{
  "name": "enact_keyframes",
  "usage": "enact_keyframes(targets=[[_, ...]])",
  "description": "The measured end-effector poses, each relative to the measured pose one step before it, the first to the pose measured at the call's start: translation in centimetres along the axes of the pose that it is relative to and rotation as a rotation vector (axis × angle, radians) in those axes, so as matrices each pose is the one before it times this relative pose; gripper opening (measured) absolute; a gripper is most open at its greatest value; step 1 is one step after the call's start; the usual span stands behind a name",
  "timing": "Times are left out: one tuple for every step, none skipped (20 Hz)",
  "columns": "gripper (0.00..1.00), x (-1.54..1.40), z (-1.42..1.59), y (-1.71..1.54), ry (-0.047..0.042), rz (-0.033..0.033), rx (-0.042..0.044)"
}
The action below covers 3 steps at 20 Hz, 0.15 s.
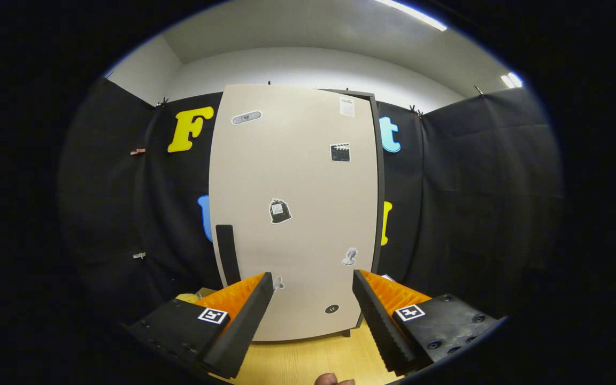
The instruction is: Open the shoe cabinet door, grab the shoes and put them into the shoe cabinet, then close the shoe cabinet door.
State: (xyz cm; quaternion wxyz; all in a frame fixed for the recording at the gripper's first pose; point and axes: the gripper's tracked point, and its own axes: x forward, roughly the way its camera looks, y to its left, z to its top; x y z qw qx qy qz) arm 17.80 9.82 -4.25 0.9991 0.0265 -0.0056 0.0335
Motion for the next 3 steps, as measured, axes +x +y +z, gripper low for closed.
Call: enact_keyframes(targets=[[0.97, 0.005, 0.006, 0.148, -0.00025, 0.0028, -0.00024], [0.97, 0.098, 0.116, 0.146, -0.00227, 0.00199, -0.00221], [0.97, 0.11, -0.018, 0.198, 0.0001, 0.00236, -0.00312]])
